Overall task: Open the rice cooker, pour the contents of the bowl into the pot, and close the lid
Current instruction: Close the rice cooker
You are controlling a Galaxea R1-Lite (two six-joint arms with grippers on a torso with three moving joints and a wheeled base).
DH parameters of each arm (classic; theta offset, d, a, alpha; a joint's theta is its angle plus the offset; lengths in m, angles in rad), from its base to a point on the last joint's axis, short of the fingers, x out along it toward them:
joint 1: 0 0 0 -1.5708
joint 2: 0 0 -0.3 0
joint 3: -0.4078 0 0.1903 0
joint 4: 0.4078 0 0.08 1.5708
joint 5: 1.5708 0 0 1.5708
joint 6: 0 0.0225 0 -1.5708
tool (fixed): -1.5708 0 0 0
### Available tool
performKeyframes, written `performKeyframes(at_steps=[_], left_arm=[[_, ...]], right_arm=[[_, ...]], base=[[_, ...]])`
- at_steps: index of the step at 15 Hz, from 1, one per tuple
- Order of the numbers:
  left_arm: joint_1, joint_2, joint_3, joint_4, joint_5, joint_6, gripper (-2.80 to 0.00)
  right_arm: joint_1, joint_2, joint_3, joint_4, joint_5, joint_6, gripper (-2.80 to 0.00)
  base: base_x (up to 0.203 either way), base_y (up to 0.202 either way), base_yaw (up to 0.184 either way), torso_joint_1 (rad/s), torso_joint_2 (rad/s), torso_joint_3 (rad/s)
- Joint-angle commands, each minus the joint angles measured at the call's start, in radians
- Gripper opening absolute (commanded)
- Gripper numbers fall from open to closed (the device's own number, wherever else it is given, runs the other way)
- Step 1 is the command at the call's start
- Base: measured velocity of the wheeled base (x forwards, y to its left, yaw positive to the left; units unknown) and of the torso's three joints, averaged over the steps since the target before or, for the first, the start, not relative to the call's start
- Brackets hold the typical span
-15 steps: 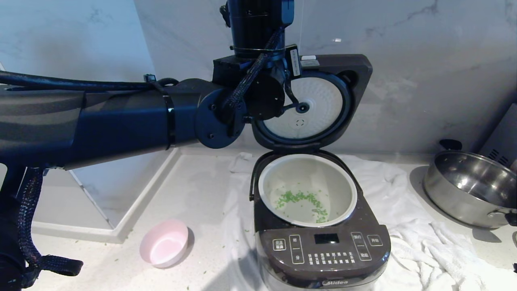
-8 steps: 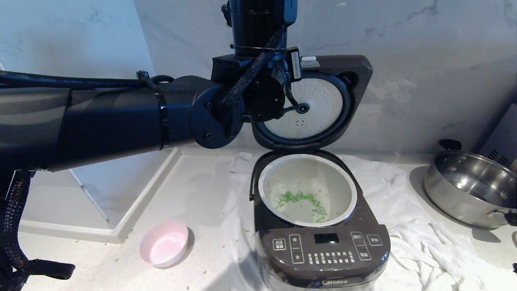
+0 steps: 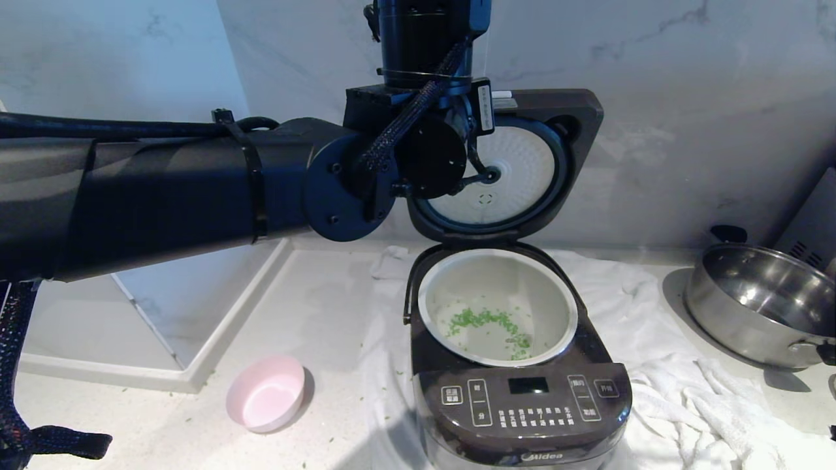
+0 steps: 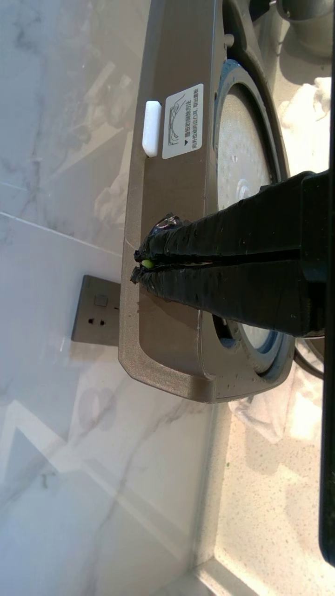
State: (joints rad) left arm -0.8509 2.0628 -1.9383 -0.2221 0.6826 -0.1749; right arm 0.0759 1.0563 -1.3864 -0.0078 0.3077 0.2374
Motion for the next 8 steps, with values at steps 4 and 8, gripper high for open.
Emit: performKeyframes(at_steps=[4, 8], left_arm=[[-0.004, 0.004, 0.002, -0.003, 0.005, -0.001, -2.80], [-0.014, -0.001, 0.007, -0.003, 0.005, -0.001, -2.80]], right_arm=[[0.041, 0.289, -0.212, -0.005, 0.006, 0.057, -2.80], [-0.027, 0.468, -0.481, 0.071, 0.067, 0.152, -2.80]], base=[[0.000, 0.000, 0.000, 0.000, 0.00, 0.000], [0.000, 0.000, 0.000, 0.000, 0.00, 0.000]])
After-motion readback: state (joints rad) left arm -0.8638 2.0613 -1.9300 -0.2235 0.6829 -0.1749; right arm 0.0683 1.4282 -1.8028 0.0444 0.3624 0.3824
